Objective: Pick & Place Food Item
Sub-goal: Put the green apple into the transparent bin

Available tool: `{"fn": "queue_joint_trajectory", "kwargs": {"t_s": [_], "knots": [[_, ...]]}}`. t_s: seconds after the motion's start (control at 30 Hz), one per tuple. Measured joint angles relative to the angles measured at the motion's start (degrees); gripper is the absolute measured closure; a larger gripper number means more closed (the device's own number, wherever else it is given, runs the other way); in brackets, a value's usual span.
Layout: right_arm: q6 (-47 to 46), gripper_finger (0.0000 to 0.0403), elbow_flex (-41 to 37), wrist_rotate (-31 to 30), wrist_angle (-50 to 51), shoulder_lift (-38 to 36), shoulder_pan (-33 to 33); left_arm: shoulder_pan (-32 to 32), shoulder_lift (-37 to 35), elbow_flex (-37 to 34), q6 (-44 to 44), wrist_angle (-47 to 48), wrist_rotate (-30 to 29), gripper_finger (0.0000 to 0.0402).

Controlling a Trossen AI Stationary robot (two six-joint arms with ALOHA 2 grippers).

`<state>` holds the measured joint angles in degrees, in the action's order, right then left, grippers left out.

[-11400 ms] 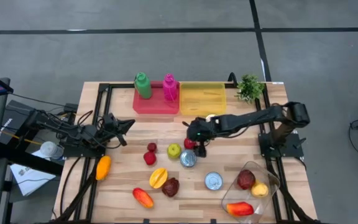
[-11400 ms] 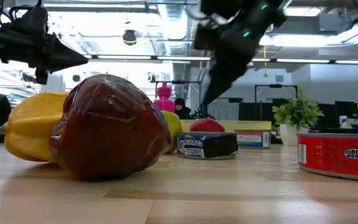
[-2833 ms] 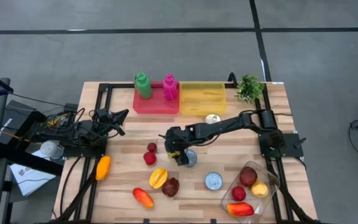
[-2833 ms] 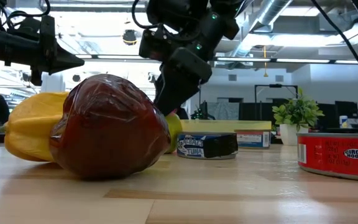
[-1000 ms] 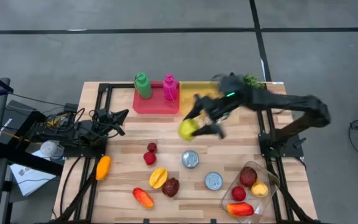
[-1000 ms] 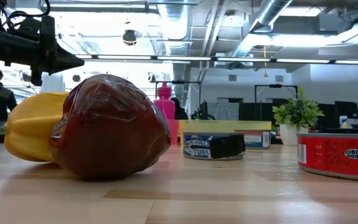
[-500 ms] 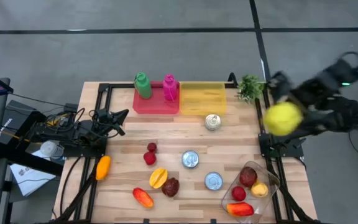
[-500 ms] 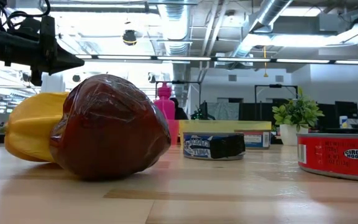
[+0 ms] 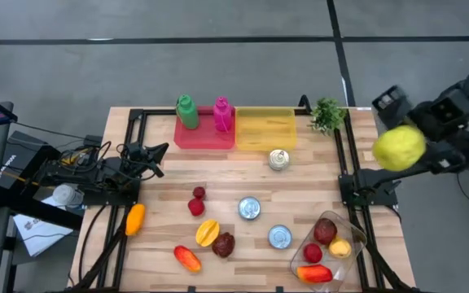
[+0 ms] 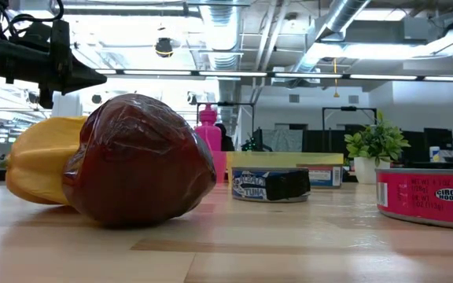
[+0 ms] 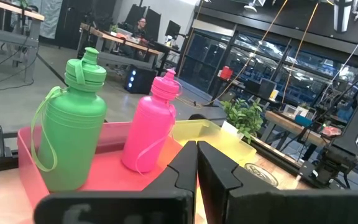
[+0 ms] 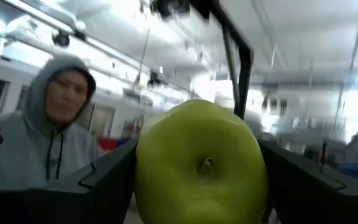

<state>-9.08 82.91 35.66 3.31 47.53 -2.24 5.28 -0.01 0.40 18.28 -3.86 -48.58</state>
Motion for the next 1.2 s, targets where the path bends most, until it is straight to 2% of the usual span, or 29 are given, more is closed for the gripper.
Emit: {"fn": "queue_joint_trajectory", "kwargs": {"t_s": [0.2, 0.37, 0.47, 0.57, 0.63, 0.8, 0.9, 1.07, 1.2], "knots": [[-5.8, 0.0101, -0.1, -1.2, 11.3, 1.6, -0.3, 0.0, 0.0, 0.0, 0.0, 0.0, 0.0, 0.0401], [-13.8, 0.0101, 0.0, -3.6, 24.7, 3.7, -4.2, 0.0, 0.0, 0.0, 0.0, 0.0, 0.0, 0.0401], [-19.5, 0.0101, 0.0, -9.3, 36.3, 6.5, -9.3, 0.0, 0.0, 0.0, 0.0, 0.0, 0.0, 0.0401], [-28.0, 0.0101, -0.4, -18.7, 48.5, 9.9, -16.5, 0.0, 0.0, 0.0, 0.0, 0.0, 0.0, 0.0401], [-35.1, 0.0101, -1.6, -23.4, 52.9, 11.7, -21.9, 0.0, 0.0, 0.0, 0.0, 0.0, 0.0, 0.0401], [-54.9, 0.0101, -8.0, -33.6, 54.0, 15.5, -35.8, 0.0, 0.0, 0.0, 0.0, 0.0, 0.0, 0.0401], [-68.0, 0.0101, -12.1, -37.4, 53.5, 18.9, -43.0, 0.0, 0.0, 0.0, 0.0, 0.0, 0.0, 0.0401], [-85.5, 0.0101, -18.4, -38.0, 52.4, 25.7, -52.3, 0.0, 0.0, 0.0, 0.0, 0.0, 0.0, 0.0401], [-93.0, 0.0101, -21.5, -38.1, 52.2, 30.8, -55.5, 0.0, 0.0, 0.0, 0.0, 0.0, 0.0, 0.0401]]}}
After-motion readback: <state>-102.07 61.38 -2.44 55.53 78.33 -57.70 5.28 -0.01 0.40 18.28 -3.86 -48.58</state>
